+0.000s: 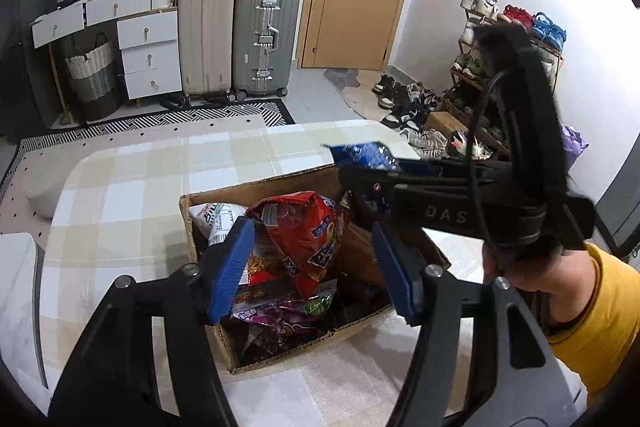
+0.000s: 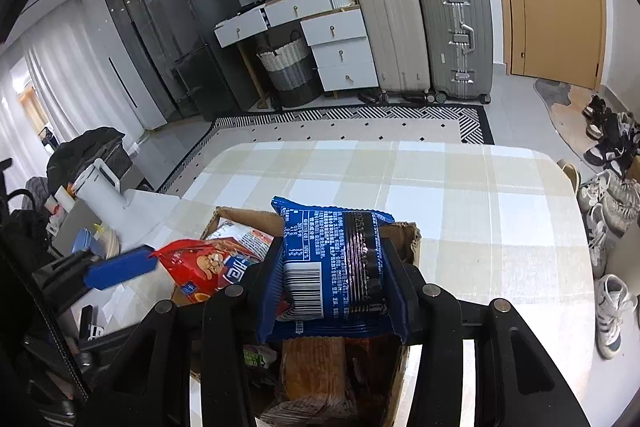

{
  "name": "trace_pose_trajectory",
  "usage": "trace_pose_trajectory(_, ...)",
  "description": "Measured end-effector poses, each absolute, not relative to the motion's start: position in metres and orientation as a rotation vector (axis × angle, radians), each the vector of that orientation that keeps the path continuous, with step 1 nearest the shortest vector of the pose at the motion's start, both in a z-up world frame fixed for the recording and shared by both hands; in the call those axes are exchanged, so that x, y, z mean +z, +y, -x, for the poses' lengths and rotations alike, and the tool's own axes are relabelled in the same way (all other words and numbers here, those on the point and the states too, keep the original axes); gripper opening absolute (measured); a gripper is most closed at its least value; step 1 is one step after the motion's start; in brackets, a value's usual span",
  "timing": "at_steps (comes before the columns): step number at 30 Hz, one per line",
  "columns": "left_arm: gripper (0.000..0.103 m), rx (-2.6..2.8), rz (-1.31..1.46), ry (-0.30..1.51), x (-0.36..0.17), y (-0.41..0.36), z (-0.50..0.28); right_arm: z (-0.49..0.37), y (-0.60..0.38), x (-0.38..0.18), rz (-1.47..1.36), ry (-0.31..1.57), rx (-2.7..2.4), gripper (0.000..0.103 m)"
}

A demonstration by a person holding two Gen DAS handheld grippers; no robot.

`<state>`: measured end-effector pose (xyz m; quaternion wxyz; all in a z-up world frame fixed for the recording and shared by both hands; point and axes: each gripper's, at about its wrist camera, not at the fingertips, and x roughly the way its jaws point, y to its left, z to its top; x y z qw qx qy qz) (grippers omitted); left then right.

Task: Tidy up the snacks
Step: 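Carry both packs over the SF box and open both grippers to drop them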

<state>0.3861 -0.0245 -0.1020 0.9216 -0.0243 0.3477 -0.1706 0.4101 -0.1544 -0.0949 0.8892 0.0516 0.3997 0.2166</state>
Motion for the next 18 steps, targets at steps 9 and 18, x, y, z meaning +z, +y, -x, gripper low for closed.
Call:
trace_pose_trajectory(9, 0.07, -0.328, 0.075, 0.663, -0.067, -0.017, -0.359, -0.41, -0.154, -0.096, -0.104, 0.856, 0.435, 0.046)
trace_pose_trajectory(18, 0.076, -0.28, 0.099, 0.644, -0.048, -0.002, -0.343, -0.41, -0.155, -0.099, -0.101, 0.882, 0.424, 0.046)
